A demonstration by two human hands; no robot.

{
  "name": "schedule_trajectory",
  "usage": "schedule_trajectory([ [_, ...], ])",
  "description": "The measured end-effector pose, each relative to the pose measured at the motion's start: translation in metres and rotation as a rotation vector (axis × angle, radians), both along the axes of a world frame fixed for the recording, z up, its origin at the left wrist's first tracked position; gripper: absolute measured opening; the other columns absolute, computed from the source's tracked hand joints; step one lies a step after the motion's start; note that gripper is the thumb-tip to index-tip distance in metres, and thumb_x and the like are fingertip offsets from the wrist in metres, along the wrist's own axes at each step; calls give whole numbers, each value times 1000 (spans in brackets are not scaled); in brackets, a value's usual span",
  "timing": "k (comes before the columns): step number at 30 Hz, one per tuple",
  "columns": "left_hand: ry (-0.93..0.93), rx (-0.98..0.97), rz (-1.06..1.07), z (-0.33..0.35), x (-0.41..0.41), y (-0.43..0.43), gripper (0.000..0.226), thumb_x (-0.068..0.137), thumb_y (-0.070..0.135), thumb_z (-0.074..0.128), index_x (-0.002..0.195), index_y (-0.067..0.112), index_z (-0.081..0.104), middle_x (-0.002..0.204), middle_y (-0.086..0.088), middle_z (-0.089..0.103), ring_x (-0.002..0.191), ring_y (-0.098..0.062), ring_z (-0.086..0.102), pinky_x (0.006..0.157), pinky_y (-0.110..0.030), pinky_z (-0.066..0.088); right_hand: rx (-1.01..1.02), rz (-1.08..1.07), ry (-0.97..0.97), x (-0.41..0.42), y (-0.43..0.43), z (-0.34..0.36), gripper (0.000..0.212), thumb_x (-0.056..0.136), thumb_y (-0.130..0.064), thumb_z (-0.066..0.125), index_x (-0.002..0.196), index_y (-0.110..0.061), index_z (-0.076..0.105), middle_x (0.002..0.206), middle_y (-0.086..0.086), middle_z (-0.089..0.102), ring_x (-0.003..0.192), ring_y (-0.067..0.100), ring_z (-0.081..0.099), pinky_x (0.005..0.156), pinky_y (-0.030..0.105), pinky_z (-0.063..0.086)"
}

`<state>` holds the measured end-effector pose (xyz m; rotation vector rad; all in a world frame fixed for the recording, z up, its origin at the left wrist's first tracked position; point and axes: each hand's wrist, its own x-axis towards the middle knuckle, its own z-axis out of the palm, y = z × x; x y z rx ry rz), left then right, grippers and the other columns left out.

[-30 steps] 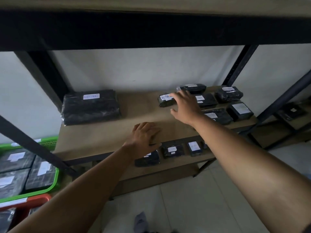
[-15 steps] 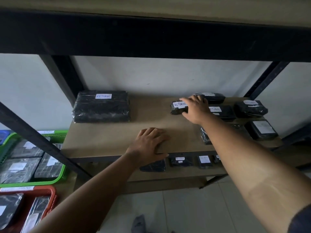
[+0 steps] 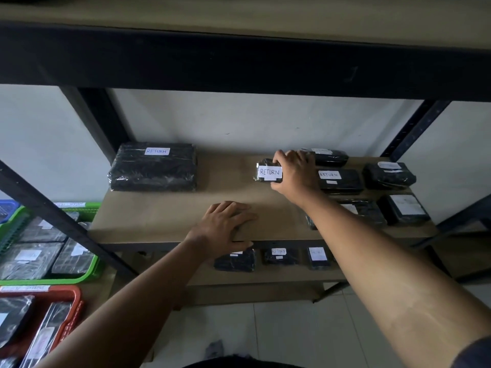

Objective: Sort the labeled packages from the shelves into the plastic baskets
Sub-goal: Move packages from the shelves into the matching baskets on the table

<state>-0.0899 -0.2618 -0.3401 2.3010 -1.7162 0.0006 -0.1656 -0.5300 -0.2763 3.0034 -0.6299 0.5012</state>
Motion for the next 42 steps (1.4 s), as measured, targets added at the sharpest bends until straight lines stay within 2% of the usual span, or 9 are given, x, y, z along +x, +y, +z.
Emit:
schedule_trajectory([
  [8, -16, 17, 6, 0, -1, 0, 74, 90, 82, 53, 155, 50, 43, 160, 15, 40, 146, -13, 38, 121, -38, 30, 179, 76, -219, -11, 21, 15, 58, 63, -33, 85, 110, -25, 51, 106, 1, 52, 92, 24, 58, 82, 42, 47],
  [14, -31, 33, 12, 2, -5, 1, 74, 91, 82, 51, 156, 49, 42, 162, 14, 39, 147, -14, 37, 122, -37, 28, 296, 128, -285, -35, 32, 25, 58, 68, -22, 87, 112, -25, 51, 111, -3, 46, 80, 13, 57, 58, 33, 52],
  [16, -24, 49, 19, 5, -7, 2, 74, 91, 82, 49, 157, 49, 40, 162, 13, 37, 148, -15, 35, 123, -38, 28, 345, 128, -313, -43, 36, 24, 57, 68, -17, 87, 113, -24, 52, 112, -3, 46, 81, 12, 57, 60, 30, 52],
  [20, -25, 79, 63, 6, -16, 7, 74, 95, 80, 45, 160, 48, 35, 163, 12, 34, 150, -15, 32, 124, -37, 27, 462, 96, -334, -59, 43, 17, 59, 70, -11, 89, 116, -24, 54, 115, 0, 47, 91, 11, 53, 65, 11, 42],
  [23, 21, 44, 101, 6, -24, 13, 69, 96, 72, 53, 158, 44, 42, 161, 12, 38, 148, -14, 35, 121, -34, 29, 551, 73, -363, -72, 54, 12, 59, 71, -8, 89, 116, -25, 54, 117, 3, 47, 94, 7, 50, 75, 5, 41],
  [29, 31, -97, 160, -4, -51, 54, 45, 97, 44, 65, 140, 34, 61, 143, 7, 53, 134, -20, 51, 111, -41, 46, 689, 66, -427, -92, 87, 5, 64, 69, -14, 91, 117, -31, 52, 120, -1, 50, 93, 3, 62, 69, 19, 59],
  [31, -20, -146, 199, -8, -63, 72, 38, 95, 39, 63, 132, 29, 65, 136, 2, 57, 125, -26, 56, 103, -45, 50, 712, 88, -438, -97, 100, 2, 63, 69, -16, 91, 117, -31, 52, 117, -3, 49, 93, 3, 63, 68, 16, 57],
  [36, -61, -168, 365, -19, -90, 131, 33, 92, 37, 64, 124, 28, 65, 125, 4, 57, 114, -28, 57, 97, -40, 46, 836, 223, -454, -102, 142, -7, 62, 70, -6, 87, 118, -25, 55, 118, 0, 48, 94, 3, 64, 70, 15, 58],
  [42, 42, -96, 610, -28, -125, 202, 35, 90, 39, 68, 124, 34, 63, 117, 5, 56, 111, -27, 55, 93, -43, 52, 875, 356, -401, -96, 200, -23, 61, 68, -6, 88, 116, -25, 56, 121, 0, 47, 98, 0, 61, 69, 12, 57],
])
